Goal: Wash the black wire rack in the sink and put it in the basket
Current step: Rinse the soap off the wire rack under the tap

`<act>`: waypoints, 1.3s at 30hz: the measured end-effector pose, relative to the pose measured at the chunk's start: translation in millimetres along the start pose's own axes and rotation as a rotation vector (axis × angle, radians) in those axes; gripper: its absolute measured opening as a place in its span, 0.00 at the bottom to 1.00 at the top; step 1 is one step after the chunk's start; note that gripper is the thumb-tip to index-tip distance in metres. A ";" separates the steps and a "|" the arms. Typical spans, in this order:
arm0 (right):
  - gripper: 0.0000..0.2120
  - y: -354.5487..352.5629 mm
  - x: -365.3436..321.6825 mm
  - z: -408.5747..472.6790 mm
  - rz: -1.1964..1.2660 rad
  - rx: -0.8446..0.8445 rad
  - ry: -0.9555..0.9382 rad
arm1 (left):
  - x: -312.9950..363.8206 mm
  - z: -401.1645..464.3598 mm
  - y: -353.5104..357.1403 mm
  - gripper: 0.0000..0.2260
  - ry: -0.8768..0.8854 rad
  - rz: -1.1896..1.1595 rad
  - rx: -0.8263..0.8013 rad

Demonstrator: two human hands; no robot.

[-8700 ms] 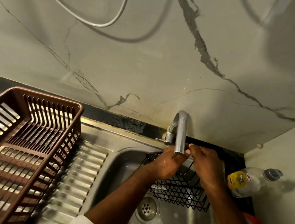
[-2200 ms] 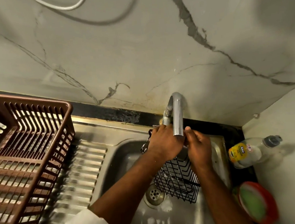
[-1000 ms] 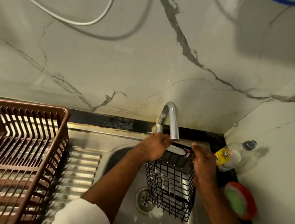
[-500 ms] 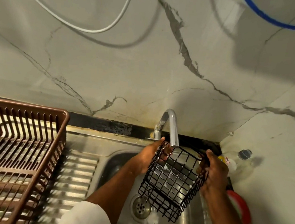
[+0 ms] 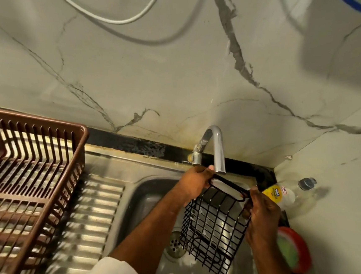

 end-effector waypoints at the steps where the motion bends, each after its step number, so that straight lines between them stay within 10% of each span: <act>1: 0.09 0.5 -1.1 -1.4 -0.006 -0.006 -0.010 | 1.3 2.1 -0.8 0.14 -0.005 -0.009 0.043; 5: 0.14 2.1 -4.3 -1.6 0.002 -0.018 -0.027 | 11.4 9.5 -9.7 0.28 -0.048 0.078 0.132; 14: 0.13 -6.1 -5.6 8.5 0.149 0.070 -0.006 | -0.5 -7.3 -1.1 0.09 0.015 -0.135 -0.184; 22: 0.14 -6.6 -9.0 5.4 0.225 0.111 0.038 | -1.7 -28.4 -5.8 0.18 0.005 -0.374 -0.196; 27: 0.12 -7.5 -11.2 1.5 0.216 0.153 0.074 | 12.6 -33.4 -3.6 0.27 0.068 -0.157 -0.167; 32: 0.12 -7.4 -2.5 -1.0 0.185 0.165 0.094 | 28.1 -29.5 6.0 0.15 0.215 0.118 -0.011; 39: 0.11 -12.0 4.3 4.9 -0.028 -0.073 0.060 | 17.2 -24.8 10.8 0.33 0.086 0.027 -0.148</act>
Point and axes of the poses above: each hand's wrist, its own z-axis towards the middle knuckle, its own y-axis out of the palm, x = y × z, the point moved 6 cm from there along z, towards the middle knuckle, and after that the axes turned 2 degrees about y, right-handed, at the moved point
